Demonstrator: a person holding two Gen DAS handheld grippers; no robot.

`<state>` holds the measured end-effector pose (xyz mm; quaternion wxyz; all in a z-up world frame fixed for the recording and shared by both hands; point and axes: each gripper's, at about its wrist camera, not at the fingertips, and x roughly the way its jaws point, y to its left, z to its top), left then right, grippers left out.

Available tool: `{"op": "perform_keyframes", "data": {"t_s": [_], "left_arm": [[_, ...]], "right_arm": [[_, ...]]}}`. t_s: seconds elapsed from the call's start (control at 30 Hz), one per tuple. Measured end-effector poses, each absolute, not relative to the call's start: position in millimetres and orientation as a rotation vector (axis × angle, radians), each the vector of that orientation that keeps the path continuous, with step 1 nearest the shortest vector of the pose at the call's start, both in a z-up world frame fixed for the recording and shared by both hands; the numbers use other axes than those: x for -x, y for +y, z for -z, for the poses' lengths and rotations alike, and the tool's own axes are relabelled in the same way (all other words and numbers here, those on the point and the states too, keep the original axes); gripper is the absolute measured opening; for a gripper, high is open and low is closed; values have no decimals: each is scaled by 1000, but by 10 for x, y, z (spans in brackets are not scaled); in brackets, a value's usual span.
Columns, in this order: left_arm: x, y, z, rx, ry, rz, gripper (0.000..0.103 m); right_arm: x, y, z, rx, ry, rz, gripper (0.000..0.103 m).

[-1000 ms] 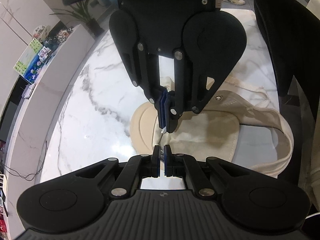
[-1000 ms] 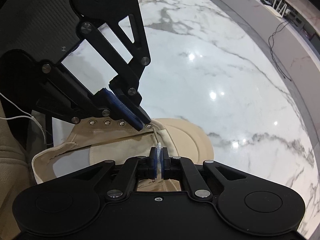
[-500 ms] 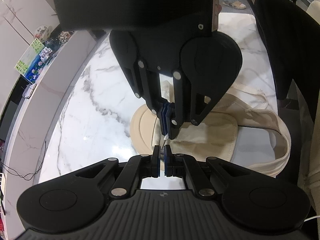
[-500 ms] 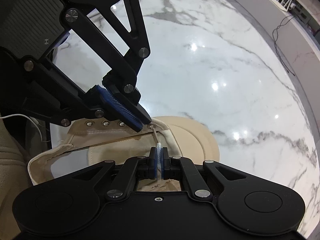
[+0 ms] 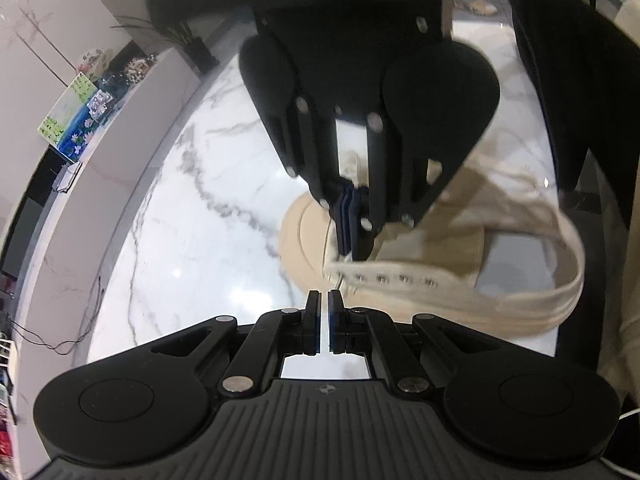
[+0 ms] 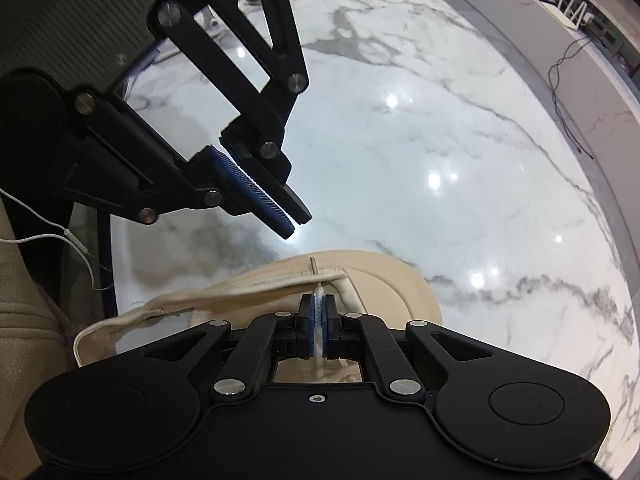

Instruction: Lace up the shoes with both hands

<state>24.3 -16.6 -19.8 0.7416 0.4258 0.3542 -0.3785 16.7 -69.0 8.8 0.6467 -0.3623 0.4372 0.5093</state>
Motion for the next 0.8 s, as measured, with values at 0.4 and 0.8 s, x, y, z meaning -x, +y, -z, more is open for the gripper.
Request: {"op": "perform_keyframes", "data": {"t_s": [0.4,0.8], "left_arm": [[-297,-248,406,-1054,734,883,7],[-339,-321,546,-1109,750,919,13]], "right_arm": [[-201,-668,-107,789,998,-1171,3],[-210,-679,-90,762,998,-1177,3]]}}
